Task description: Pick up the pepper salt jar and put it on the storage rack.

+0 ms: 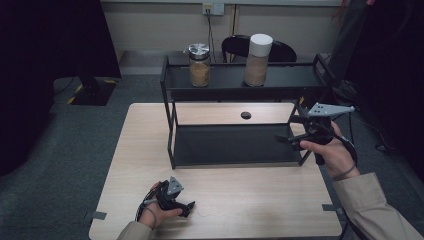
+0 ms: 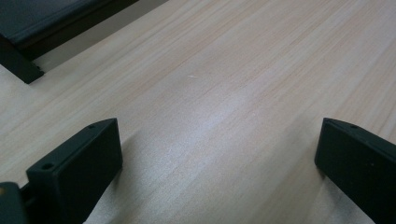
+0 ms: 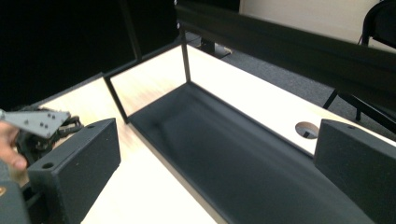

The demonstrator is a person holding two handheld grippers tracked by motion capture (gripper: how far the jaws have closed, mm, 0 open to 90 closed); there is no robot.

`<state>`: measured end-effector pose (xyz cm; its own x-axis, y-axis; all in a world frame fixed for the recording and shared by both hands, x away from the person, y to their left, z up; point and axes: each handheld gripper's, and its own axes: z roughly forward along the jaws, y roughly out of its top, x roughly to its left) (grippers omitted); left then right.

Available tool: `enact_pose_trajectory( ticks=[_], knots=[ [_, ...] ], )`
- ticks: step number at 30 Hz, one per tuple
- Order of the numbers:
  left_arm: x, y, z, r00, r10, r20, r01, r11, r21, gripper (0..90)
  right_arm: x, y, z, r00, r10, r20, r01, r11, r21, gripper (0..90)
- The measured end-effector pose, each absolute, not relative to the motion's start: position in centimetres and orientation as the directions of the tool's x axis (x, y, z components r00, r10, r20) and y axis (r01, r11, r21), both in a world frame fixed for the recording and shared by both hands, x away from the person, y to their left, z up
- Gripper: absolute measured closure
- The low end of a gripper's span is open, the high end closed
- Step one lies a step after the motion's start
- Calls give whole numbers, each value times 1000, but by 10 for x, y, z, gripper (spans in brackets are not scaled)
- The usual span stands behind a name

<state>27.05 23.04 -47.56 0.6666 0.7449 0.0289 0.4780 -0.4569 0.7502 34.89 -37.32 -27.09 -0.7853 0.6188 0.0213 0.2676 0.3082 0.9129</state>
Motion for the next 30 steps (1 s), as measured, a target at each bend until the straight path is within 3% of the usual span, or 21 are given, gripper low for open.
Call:
enact_pose_trajectory(
  ticks=[30],
  knots=[
    [270, 229, -475, 662, 749, 29, 482, -454, 749, 0, 323, -398, -362, -808, 580, 104, 302, 255, 919, 0]
  ],
)
